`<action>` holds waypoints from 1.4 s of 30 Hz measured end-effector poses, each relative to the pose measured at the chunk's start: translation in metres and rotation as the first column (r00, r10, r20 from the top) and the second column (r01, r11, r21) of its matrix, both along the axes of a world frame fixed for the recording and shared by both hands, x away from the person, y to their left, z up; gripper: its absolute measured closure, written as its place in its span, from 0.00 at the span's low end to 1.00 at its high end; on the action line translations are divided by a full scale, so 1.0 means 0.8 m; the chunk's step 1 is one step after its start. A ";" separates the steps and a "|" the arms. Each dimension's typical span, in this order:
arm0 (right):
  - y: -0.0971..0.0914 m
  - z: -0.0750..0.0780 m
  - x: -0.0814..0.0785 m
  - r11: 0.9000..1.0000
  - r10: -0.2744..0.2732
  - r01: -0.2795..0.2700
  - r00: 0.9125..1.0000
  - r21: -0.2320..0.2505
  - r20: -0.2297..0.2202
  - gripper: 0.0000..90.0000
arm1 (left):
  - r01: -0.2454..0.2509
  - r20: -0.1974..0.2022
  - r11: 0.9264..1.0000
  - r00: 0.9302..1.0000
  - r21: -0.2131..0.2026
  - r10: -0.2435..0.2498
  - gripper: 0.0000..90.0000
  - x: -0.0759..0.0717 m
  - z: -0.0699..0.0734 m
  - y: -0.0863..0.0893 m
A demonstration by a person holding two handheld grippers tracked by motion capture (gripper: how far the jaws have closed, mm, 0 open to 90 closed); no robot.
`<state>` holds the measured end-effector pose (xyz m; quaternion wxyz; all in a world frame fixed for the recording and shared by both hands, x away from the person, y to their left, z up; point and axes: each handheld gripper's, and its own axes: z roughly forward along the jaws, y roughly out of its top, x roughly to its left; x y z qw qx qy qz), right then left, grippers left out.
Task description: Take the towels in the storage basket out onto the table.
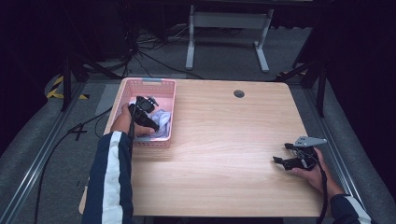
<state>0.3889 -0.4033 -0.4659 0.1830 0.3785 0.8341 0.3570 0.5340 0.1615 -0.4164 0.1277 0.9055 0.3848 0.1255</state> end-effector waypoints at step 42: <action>0.000 0.000 -0.002 1.000 0.025 -0.025 1.000 0.000 0.001 0.17 | -0.056 0.282 0.980 0.953 -0.190 0.109 0.73 -0.029 0.075 0.035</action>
